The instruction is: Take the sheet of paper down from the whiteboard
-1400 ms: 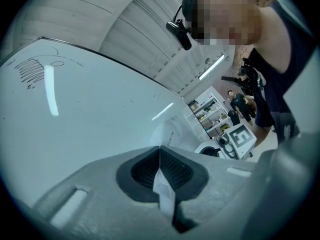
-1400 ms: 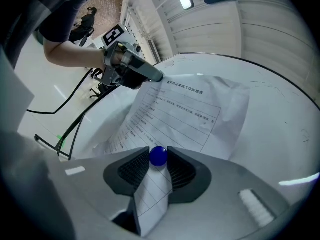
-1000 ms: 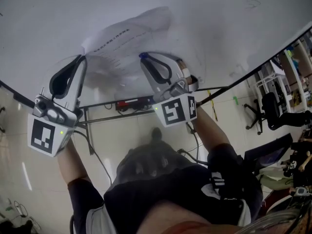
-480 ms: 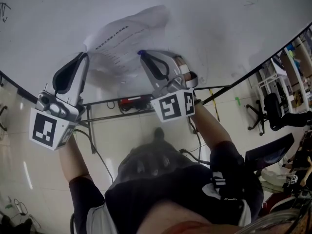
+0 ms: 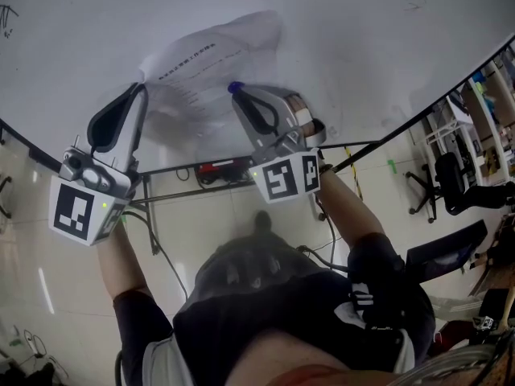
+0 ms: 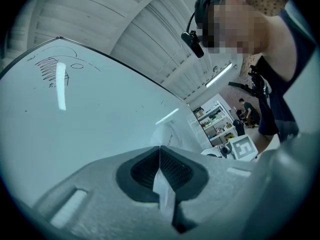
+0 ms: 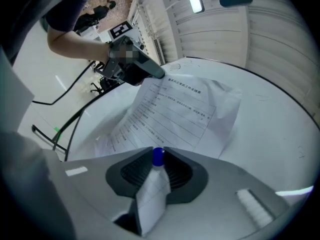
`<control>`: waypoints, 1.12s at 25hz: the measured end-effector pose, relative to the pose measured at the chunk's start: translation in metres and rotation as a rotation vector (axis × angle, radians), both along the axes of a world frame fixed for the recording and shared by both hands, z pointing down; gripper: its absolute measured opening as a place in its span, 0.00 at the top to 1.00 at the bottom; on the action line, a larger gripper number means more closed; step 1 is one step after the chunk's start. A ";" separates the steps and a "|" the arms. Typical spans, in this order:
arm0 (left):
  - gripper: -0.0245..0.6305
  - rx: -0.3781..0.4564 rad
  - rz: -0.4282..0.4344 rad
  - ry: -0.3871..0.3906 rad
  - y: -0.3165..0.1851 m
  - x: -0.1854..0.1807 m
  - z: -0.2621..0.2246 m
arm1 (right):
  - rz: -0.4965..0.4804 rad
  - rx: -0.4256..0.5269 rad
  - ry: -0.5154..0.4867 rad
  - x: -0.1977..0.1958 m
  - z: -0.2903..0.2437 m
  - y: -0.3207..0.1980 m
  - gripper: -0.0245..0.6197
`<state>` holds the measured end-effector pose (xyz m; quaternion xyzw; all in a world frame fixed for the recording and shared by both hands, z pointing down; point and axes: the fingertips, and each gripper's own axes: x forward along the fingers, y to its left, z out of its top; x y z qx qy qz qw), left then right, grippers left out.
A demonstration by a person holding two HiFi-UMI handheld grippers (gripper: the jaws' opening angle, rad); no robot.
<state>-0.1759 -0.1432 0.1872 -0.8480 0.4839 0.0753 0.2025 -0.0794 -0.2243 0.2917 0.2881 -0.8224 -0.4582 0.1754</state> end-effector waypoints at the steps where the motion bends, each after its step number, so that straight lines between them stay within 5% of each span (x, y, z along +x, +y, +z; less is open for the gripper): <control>1: 0.96 0.000 0.000 0.002 0.000 0.000 0.000 | -0.006 -0.022 0.005 -0.001 0.004 0.001 0.73; 2: 0.96 0.001 0.002 0.002 0.000 0.000 0.000 | -0.002 -0.035 0.014 -0.002 0.008 0.000 0.62; 3: 0.96 0.001 0.005 -0.001 0.000 0.001 0.000 | 0.011 -0.030 0.025 -0.002 0.011 -0.002 0.62; 8: 0.96 -0.010 -0.005 -0.036 0.001 0.001 0.000 | 0.069 0.070 0.057 -0.005 0.012 -0.011 0.67; 22: 0.96 -0.019 0.024 -0.068 0.010 0.002 -0.002 | 0.096 0.149 0.025 -0.016 -0.002 -0.013 0.77; 28: 0.96 -0.035 0.018 0.065 0.010 -0.011 -0.002 | 0.130 0.129 -0.035 0.010 -0.021 -0.023 0.77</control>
